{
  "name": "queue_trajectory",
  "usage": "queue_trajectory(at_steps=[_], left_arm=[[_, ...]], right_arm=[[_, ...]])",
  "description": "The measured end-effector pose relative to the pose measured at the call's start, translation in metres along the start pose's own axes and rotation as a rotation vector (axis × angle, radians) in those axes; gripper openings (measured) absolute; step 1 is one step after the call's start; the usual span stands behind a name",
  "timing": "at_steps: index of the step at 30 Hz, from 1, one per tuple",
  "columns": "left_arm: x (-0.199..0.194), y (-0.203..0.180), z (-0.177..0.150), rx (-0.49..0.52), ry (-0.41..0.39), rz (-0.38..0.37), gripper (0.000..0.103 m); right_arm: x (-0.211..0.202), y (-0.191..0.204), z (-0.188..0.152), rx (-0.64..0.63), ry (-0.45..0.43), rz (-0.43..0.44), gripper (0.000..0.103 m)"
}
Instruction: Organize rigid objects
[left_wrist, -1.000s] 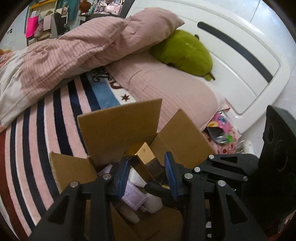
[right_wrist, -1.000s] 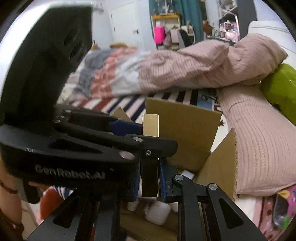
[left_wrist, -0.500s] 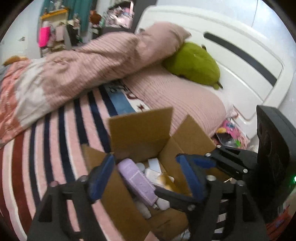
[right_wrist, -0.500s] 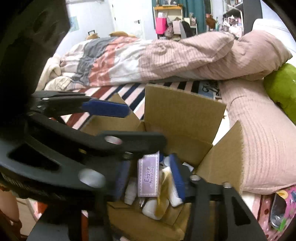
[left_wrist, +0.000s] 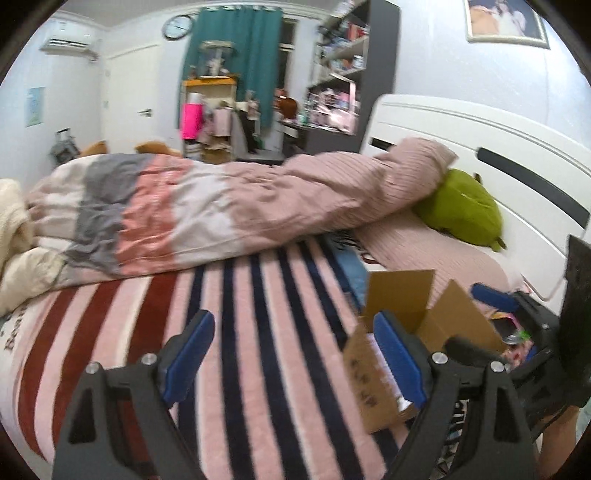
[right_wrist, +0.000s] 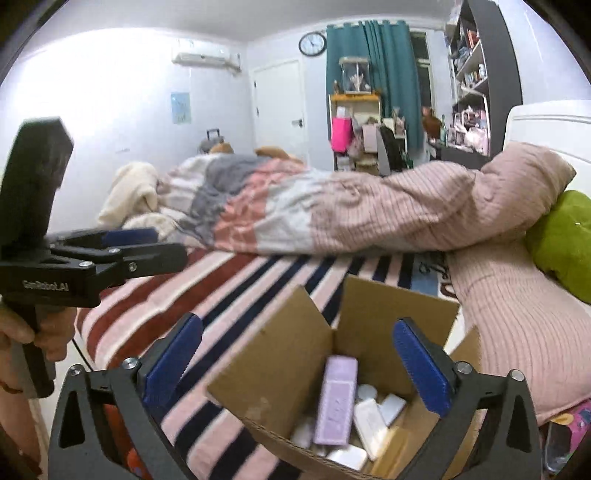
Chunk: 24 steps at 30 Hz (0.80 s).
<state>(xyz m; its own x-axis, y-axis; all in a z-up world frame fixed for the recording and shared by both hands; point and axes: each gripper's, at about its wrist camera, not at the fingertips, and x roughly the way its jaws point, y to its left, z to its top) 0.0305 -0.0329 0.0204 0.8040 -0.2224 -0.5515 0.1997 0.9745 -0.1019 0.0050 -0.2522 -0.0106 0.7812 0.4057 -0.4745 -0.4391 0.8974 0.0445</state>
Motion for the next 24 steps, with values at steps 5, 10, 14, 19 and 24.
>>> queue_trajectory(at_steps=[5,10,14,19,24], left_arm=[[-0.009,0.023,-0.011,-0.042,-0.008,0.057,0.086],[-0.012,0.032,-0.017,-0.056,-0.008,0.086,0.086],[-0.013,0.033,-0.018,-0.051,-0.008,0.095,0.086],[-0.013,0.034,-0.018,-0.05,-0.007,0.098,0.086],[-0.014,0.035,-0.019,-0.047,-0.009,0.105,0.086]], right_arm=[[-0.004,0.009,0.005,0.0,-0.041,-0.015,0.103],[-0.001,0.016,0.004,-0.017,-0.015,-0.003,0.103],[0.001,0.02,0.001,-0.036,-0.005,-0.016,0.103],[0.002,0.019,-0.001,-0.032,-0.001,-0.016,0.103],[0.003,0.017,-0.004,-0.024,0.001,-0.009,0.103]])
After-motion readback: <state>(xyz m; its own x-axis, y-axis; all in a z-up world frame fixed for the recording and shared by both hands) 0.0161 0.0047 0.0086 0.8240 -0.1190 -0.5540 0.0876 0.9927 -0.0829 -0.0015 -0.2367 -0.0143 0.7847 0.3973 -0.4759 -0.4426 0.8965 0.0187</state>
